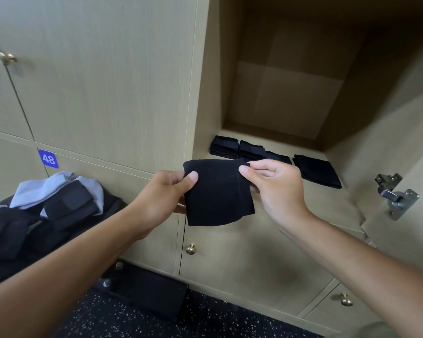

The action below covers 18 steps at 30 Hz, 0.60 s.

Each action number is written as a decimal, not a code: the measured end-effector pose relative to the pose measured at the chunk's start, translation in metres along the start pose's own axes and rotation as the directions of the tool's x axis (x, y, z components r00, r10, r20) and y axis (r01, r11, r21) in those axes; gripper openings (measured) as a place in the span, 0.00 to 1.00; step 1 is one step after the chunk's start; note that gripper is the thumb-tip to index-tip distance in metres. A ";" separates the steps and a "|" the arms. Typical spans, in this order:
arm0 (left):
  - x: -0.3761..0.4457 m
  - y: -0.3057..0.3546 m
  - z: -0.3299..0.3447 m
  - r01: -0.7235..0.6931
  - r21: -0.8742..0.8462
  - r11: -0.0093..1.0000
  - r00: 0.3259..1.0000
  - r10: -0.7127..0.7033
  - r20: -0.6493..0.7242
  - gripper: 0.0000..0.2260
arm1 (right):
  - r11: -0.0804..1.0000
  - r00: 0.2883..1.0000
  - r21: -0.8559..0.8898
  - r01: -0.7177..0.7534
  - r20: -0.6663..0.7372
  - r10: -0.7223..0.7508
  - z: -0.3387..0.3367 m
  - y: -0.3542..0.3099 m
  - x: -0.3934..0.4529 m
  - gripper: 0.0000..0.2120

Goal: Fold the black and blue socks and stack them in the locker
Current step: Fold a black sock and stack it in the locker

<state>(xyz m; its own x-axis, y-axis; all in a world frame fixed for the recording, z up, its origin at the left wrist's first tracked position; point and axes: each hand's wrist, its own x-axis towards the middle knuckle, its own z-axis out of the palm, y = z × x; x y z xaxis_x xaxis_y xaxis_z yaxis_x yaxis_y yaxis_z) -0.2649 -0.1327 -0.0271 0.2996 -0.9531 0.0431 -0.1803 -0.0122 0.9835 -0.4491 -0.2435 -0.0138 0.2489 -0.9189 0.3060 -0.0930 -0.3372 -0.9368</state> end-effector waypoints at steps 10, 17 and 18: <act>-0.001 0.000 -0.005 -0.048 0.020 0.999 0.999 0.048 -0.026 0.16 | 0.997 0.990 0.011 -0.077 0.120 0.076 0.009 0.001 -0.003 0.08; 0.002 -0.006 0.000 -0.115 -0.021 0.993 0.975 0.108 -0.195 0.12 | 0.955 0.930 0.139 -0.263 0.300 0.213 0.018 0.000 -0.012 0.17; 0.002 -0.006 0.001 -0.120 -0.019 0.993 0.964 0.112 -0.240 0.11 | 0.955 0.924 0.141 -0.262 0.321 0.207 0.019 0.000 -0.014 0.17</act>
<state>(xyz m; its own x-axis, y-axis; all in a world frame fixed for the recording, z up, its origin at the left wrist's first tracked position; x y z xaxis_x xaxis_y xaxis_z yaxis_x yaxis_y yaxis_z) -0.2639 -0.1351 -0.0329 0.4938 -0.8477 0.1936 -0.1970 0.1077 0.9745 -0.4345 -0.2272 -0.0210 0.5200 -0.8535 0.0351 -0.0181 -0.0520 -0.9985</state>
